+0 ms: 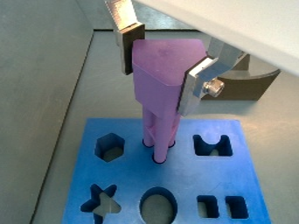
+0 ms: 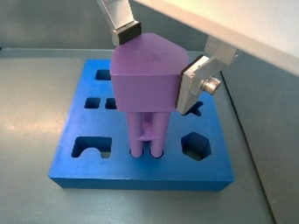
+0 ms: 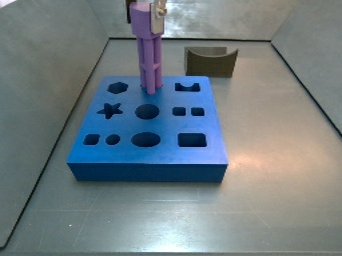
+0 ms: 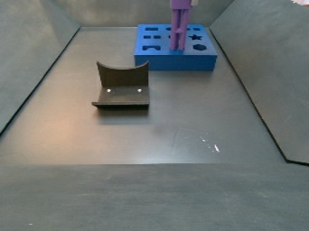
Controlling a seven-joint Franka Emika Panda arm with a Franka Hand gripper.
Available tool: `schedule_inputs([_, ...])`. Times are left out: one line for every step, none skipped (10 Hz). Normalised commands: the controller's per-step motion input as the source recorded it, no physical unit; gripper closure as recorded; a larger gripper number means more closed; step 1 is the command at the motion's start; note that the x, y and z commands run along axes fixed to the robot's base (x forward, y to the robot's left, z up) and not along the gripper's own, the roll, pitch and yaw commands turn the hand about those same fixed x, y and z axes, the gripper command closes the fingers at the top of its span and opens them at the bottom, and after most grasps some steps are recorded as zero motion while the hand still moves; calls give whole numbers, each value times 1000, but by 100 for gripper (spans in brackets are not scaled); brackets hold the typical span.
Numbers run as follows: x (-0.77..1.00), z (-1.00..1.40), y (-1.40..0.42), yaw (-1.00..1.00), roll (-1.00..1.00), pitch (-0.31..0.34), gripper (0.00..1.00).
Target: Insert the 3 prong object.
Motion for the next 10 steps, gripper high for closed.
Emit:
schedule_inputs([57,-269,0,0,43,0,100])
schedule_inputs([0,-294,0,0,44,-7,100])
schedule_inputs([-11,-369,0,-6,30,-67,100])
schedule_inputs([0,-380,-26,-63,9,-103,100])
schedule_inputs([9,-386,-26,-123,0,-100,100])
schedule_inputs([34,-409,-43,-149,13,-109,100])
schedule_inputs([49,-411,-54,-143,43,-114,100])
schedule_inputs([17,-360,0,-43,99,-84,100])
schedule_inputs([0,-246,0,0,107,-46,100])
schedule_inputs([0,0,0,0,0,-40,100])
